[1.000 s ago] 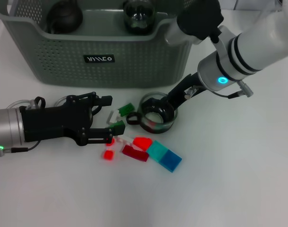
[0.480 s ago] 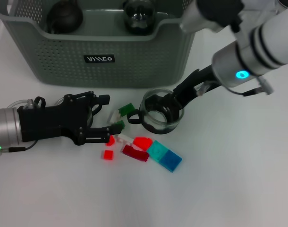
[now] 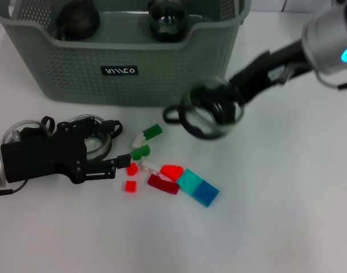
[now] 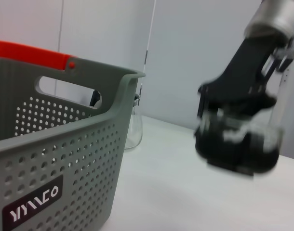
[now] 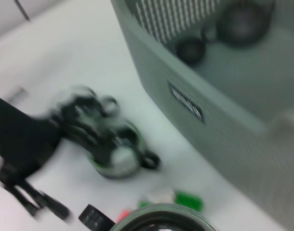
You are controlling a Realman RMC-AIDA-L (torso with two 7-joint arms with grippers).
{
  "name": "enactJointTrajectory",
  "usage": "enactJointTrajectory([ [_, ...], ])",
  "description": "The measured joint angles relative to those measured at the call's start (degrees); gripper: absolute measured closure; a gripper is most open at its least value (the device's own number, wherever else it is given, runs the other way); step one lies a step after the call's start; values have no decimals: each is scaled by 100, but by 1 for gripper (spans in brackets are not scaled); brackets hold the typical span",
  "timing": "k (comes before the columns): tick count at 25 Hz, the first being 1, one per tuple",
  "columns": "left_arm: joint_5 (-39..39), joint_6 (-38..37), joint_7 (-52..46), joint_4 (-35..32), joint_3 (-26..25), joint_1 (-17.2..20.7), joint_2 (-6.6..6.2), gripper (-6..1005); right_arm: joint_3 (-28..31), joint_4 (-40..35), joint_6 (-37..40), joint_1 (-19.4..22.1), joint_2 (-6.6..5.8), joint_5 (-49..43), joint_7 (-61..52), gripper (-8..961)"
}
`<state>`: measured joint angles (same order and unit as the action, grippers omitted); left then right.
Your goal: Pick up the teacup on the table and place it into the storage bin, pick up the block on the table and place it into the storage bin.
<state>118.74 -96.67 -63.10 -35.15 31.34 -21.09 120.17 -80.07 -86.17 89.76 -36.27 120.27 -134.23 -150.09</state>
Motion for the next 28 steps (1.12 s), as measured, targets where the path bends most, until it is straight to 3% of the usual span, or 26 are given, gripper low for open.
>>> enactJointTrajectory([
  [4,1,-16,-5,-1,-6,8,-3,142,747,-489,527,-348,2,826,-13,861],
  [7,0,-16,8,0,11,-9,-3,142,1824,-448,897,-1095,-66,1501,49,858],
  [12,0,37,15,18,40,-73,-2,142,2785,454,684,-2281,-274,909,480,853],
  [15,-1,40,17,34,37,-114,-3,142,2845,1007,122,-2728,-305,142,830,850],
  [20,-20,40,16,48,25,-163,30,143,2515,1992,-1063,-3223,-244,-1018,1296,844],
  [28,-33,44,-23,52,7,-216,50,142,1747,4493,-3411,-3768,-290,-1623,1822,836],
])
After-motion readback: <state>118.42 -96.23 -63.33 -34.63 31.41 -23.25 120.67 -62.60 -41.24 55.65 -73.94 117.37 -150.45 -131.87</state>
